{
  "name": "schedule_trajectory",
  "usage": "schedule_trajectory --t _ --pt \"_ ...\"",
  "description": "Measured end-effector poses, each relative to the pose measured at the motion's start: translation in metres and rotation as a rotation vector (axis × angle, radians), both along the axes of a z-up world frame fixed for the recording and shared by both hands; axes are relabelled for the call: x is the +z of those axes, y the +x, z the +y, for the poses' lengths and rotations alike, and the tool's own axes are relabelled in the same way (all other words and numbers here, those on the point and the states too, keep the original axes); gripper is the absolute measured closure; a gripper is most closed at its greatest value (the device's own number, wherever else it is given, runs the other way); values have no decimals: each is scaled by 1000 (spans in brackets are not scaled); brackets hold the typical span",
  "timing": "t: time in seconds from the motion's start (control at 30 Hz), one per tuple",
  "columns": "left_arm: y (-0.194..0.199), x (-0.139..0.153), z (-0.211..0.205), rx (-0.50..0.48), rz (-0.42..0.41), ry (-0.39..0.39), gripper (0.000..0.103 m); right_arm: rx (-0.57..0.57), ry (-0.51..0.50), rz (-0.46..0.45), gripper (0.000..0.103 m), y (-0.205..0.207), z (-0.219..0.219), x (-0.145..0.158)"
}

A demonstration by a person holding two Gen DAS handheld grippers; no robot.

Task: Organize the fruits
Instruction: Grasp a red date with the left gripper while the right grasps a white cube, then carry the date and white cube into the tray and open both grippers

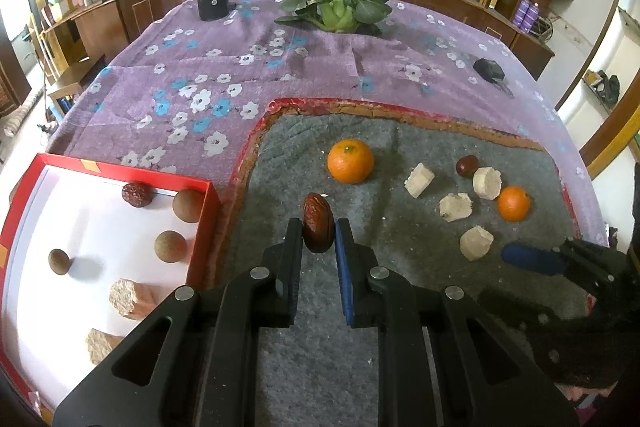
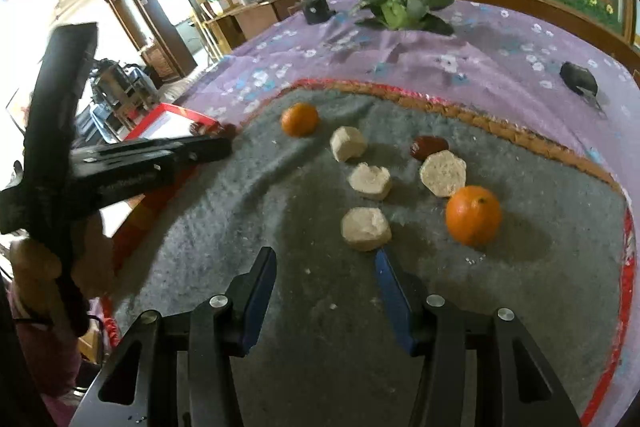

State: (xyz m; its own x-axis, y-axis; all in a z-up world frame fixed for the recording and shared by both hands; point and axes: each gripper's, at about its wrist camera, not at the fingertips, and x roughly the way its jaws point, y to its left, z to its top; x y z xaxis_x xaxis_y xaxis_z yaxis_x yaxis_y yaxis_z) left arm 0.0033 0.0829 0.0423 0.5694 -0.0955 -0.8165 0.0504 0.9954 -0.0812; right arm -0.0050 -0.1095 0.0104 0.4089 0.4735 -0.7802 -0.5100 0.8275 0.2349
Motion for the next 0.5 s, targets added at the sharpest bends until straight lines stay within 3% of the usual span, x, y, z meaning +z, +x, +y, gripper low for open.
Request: schedule_trajectory --t 0.13,0.3,0.4,0.5 --pt "-2 1 -2 -7 1 -3 88 -66 -73 -33 53 9 1 -7" --pt "-5 1 -2 -16 4 -11 88 -47 -127 -89 53 11 16 -12" --pt "-8 2 -1 -31 5 -14 88 -32 -171 -111 72 8 17 -12" --pt "-13 6 3 -36 -5 -21 88 -34 -128 -98 75 6 12 -2"
